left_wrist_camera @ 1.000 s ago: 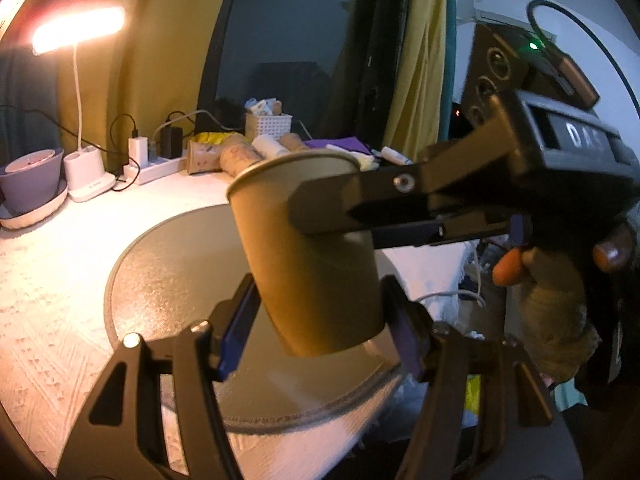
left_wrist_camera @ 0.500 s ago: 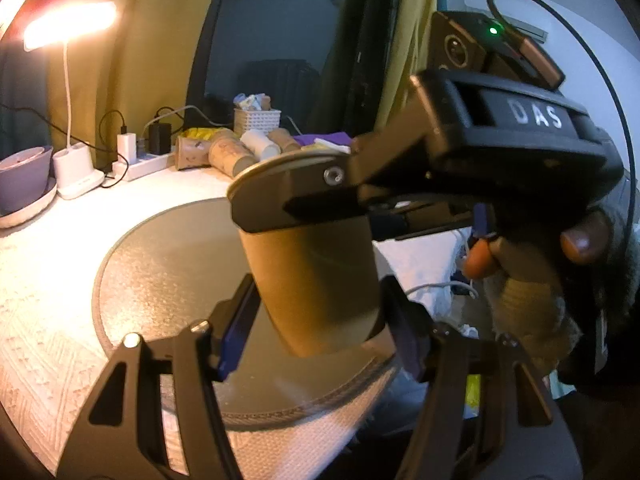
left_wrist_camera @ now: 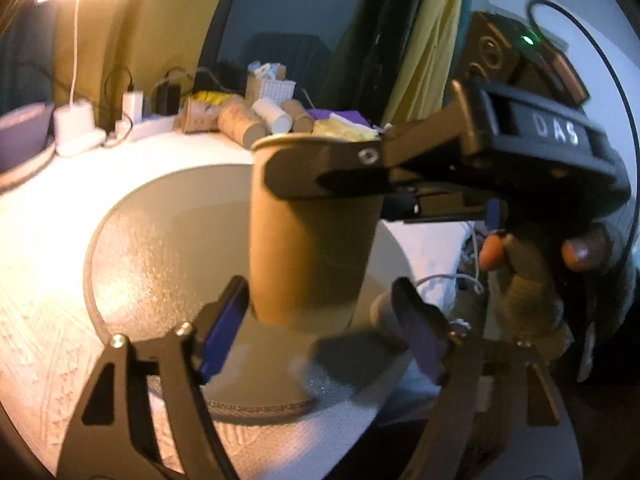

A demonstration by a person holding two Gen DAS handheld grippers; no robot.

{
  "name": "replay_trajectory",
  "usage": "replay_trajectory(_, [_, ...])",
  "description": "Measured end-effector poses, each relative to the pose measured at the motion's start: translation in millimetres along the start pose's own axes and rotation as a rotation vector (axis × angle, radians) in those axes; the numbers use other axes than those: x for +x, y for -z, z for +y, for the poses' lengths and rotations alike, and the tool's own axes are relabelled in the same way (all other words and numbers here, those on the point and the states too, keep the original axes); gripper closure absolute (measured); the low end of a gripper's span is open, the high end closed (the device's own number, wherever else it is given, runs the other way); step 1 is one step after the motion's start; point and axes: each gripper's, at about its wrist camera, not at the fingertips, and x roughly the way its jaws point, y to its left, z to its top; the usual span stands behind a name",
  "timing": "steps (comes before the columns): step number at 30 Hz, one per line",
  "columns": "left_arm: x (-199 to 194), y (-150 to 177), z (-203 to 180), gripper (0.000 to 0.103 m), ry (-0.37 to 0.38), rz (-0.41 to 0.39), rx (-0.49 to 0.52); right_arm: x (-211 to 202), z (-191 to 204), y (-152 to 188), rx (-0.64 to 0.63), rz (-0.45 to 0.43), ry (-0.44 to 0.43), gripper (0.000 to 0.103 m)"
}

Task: Flip cup upright
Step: 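Grasp the cup rim with the right tool while the left tool opens and releases it, then lower the cup upright onto the mat with the right tool and open it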

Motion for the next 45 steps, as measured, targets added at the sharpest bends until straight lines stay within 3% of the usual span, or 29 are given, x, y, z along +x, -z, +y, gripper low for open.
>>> replay_trajectory(2, [4, -3, 8, 0.027, 0.005, 0.018, -0.027, -2, 0, -3, -0.028, -0.028, 0.058, 0.034])
replay_trajectory(6, [7, -8, 22, 0.027, 0.029, 0.043, -0.084, -4, -3, -10, -0.049, -0.067, 0.089, 0.035])
replay_trajectory(9, [7, -14, 29, 0.027, -0.005, 0.065, -0.09, -2, -6, -17, -0.07, -0.087, 0.145, 0.035])
replay_trajectory(20, [6, -31, 78, 0.027, -0.069, 0.044, -0.187, 29, -15, -36, -0.135, -0.067, 0.263, 0.035])
replay_trajectory(31, [19, -29, 98, 0.027, -0.039, 0.07, -0.267, 56, -19, -54, -0.218, -0.08, 0.375, 0.035])
replay_trajectory(45, [18, -28, 99, 0.027, -0.07, 0.07, -0.276, 51, -19, -44, -0.223, -0.092, 0.402, 0.035])
